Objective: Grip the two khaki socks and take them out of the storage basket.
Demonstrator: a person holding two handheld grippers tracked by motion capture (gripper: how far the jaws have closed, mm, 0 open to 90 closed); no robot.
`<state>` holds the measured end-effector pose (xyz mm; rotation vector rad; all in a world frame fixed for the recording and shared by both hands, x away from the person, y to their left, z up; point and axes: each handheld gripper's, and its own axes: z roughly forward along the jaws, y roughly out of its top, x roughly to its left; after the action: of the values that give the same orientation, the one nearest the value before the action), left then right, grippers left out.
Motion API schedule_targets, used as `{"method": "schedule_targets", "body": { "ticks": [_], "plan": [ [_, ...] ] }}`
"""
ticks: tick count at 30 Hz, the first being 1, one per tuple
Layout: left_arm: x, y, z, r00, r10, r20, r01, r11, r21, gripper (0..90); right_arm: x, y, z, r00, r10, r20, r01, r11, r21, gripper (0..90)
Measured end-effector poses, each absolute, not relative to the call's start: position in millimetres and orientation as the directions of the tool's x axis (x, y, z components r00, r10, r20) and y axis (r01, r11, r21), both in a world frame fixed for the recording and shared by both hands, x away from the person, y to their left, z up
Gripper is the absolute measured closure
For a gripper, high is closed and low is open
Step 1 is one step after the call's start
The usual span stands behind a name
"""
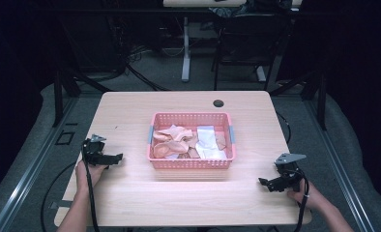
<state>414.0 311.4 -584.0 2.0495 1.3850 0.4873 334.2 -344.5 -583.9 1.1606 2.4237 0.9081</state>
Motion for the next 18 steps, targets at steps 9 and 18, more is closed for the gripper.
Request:
{"method": "schedule_targets", "body": {
  "ticks": [9, 18],
  "plan": [
    [416, 308, -570, 0.419, 0.907, -0.048, 0.712, -0.295, 0.638, 0.0, 334, -344, -584, -0.624, 0.781, 0.0, 0.587, 0.469, 0.66, 0.0],
    [411, 310, -554, 0.431, 0.9, -0.065, 0.721, -0.3, 0.624, 0.0, 334, -344, -584, -0.624, 0.781, 0.0, 0.587, 0.469, 0.66, 0.0]
  ]
}}
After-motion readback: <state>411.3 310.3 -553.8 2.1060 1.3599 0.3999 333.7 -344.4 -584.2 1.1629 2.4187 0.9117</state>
